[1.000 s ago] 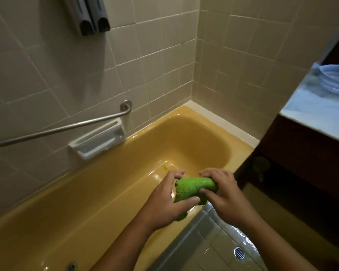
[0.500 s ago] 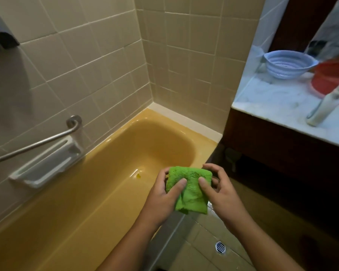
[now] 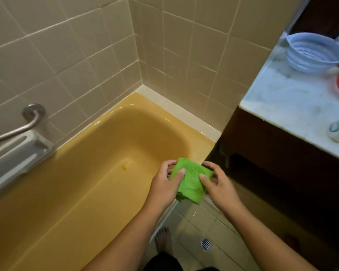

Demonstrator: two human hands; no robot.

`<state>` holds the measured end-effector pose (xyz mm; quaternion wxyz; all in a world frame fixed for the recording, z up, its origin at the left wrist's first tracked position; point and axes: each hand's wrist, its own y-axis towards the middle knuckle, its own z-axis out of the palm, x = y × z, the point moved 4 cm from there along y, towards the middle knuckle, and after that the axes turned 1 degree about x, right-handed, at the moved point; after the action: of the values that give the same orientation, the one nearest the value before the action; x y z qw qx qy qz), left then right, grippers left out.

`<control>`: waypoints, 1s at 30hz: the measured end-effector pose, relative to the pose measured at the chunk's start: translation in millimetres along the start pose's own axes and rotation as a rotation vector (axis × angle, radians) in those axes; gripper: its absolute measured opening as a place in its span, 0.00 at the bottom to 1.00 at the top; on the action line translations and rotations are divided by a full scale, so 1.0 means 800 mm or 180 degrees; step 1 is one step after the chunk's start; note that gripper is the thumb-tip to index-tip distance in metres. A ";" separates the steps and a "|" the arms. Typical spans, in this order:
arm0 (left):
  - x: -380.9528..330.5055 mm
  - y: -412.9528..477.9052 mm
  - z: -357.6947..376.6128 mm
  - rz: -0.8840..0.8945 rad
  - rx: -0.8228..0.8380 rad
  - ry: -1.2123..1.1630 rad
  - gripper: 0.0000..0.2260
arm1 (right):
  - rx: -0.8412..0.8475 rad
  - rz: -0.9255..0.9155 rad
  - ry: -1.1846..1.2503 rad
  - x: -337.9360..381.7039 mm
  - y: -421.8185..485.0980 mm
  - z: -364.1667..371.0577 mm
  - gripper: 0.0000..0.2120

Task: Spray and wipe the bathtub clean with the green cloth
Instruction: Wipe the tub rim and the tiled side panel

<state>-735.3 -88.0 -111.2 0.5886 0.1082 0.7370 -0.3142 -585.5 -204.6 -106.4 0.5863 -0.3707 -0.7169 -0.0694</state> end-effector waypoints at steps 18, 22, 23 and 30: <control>0.168 0.277 0.182 -0.1074 -0.0832 0.1534 0.17 | 0.1301 -0.0080 -0.1848 -0.149 0.352 -0.098 0.20; 0.200 0.304 0.238 -0.1384 -0.1588 0.2561 0.28 | 0.1547 -0.1153 -0.2796 -0.198 0.453 -0.098 0.20; 0.208 0.310 0.253 -0.1446 -0.1654 0.2594 0.33 | 0.1500 -0.1428 -0.3046 -0.211 0.473 -0.097 0.21; 0.235 0.380 0.265 -0.0561 -0.1987 0.2963 0.31 | 0.1121 -0.2580 -0.3595 -0.292 0.516 -0.090 0.30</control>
<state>-458.1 -16.0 -412.1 0.1772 -0.0057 0.9830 -0.0485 -266.5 -52.9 -431.4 0.1049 0.0455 -0.9927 0.0375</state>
